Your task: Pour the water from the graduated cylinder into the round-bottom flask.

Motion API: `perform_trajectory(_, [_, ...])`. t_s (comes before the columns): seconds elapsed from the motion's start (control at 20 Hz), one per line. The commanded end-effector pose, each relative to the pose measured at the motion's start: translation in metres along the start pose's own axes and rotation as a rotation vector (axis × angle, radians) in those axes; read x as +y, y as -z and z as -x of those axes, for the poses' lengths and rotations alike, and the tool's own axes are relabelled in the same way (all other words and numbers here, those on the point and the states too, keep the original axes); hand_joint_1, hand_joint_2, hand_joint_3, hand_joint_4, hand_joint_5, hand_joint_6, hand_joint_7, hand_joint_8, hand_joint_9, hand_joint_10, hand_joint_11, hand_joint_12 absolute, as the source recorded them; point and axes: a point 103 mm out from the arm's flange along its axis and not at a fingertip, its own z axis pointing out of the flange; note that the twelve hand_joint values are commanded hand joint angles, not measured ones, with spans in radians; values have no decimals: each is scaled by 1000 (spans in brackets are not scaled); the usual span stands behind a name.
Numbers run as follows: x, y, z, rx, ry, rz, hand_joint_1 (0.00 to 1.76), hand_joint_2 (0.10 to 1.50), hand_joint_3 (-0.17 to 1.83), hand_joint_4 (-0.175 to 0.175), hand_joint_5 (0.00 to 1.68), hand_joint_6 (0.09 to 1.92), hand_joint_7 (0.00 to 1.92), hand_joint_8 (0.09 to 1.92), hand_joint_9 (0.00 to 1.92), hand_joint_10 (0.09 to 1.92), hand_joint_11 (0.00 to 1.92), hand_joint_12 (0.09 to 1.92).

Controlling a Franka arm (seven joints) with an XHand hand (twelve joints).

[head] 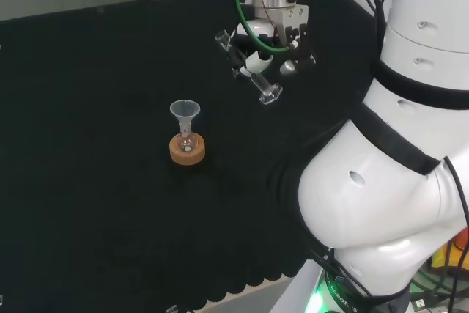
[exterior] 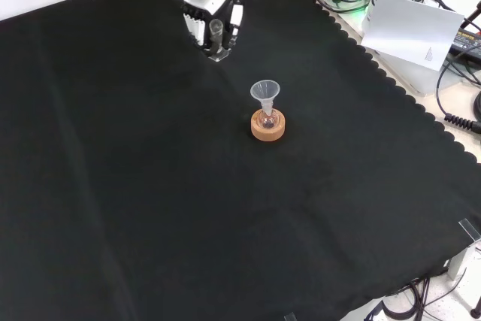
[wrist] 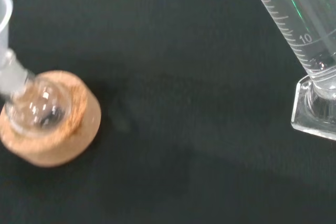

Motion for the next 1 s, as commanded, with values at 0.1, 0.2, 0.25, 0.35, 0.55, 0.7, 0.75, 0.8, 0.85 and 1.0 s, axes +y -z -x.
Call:
perform_trajectory(0.1, [-25,-7,-14,-43,-16,-126,1243,1134,7,-174,918,1072,963,1045,1419,87,1284,748])
perform_trajectory(0.2, [-29,-8,-18,-66,-20,-166,1247,1135,6,-175,918,1073,955,1066,1421,87,1284,749])
perform_trajectory(0.25, [-30,-8,-19,-74,-23,-192,1247,1135,6,-175,918,1073,955,1069,1422,87,1284,749])
perform_trajectory(0.35, [-32,-9,-21,-97,-21,-226,1248,1135,5,-175,919,1072,955,1071,1423,87,1284,750])
perform_trajectory(0.55, [-35,-11,-29,-159,-9,-310,1248,1134,3,-175,922,1068,957,1067,1425,87,1283,752])
perform_trajectory(0.7, [-35,-12,-37,-197,12,-349,1249,1133,2,-175,925,1064,960,1063,1426,87,1283,753])
perform_trajectory(0.75, [-35,-13,-40,-205,20,-358,1249,1133,2,-175,926,1063,961,1062,1427,87,1283,753])
perform_trajectory(0.8, [-35,-14,-43,-214,26,-370,1249,1133,1,-175,927,1062,962,1060,1427,87,1283,754])
perform_trajectory(0.85, [-35,-16,-45,-222,30,-384,1249,1132,1,-175,927,1061,963,1059,1427,87,1283,754])
perform_trajectory(1.0, [-34,-23,-51,-246,39,-429,1250,1131,0,-175,930,1057,965,1055,1428,87,1283,755])
